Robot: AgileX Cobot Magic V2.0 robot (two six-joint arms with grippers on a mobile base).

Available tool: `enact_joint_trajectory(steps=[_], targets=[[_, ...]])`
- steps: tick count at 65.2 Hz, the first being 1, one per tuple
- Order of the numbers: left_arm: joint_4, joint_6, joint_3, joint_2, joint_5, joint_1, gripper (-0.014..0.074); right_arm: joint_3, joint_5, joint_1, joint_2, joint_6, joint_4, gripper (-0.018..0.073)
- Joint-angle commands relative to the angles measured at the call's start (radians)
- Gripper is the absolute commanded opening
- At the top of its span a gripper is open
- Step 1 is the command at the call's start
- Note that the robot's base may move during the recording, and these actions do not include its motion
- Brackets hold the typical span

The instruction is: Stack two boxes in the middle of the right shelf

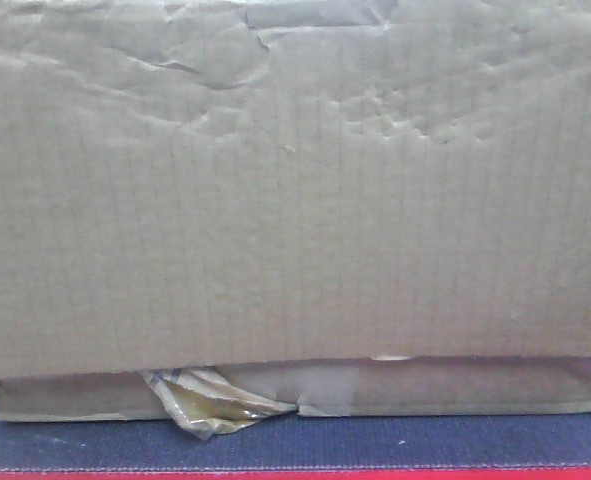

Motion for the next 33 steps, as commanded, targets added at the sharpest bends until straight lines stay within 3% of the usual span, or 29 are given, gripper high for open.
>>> enact_joint_trajectory(steps=[1, 10, 18, 27, 30, 33], targets=[[-0.062, -0.047, -0.113, -0.026, 0.038, -0.007, -0.0111, 0.0, -0.018, -0.005, -0.004, 0.0, -0.005, -0.0163], [-0.089, -0.118, -0.251, -0.034, 0.109, -0.058, -0.0111, 0.0, -0.018, -0.005, -0.004, 0.0, -0.005, -0.0163], [-0.089, -0.221, -0.283, -0.049, 0.109, -0.181, -0.0111, 0.0, -0.018, -0.005, -0.004, 0.0, -0.005, -0.0163], [-0.055, -0.297, -0.278, -0.044, 0.109, -0.374, -0.0111, 0.0, -0.018, -0.005, -0.004, 0.0, -0.005, -0.0163], [-0.005, -0.328, -0.276, -0.035, 0.109, -0.46, -0.0111, 0.0, -0.018, -0.005, -0.004, 0.0, -0.005, -0.0163], [0.106, -0.388, -0.26, -0.024, 0.109, -0.561, -0.0111, 0.0, -0.018, -0.005, -0.004, 0.0, -0.005, -0.0163]])
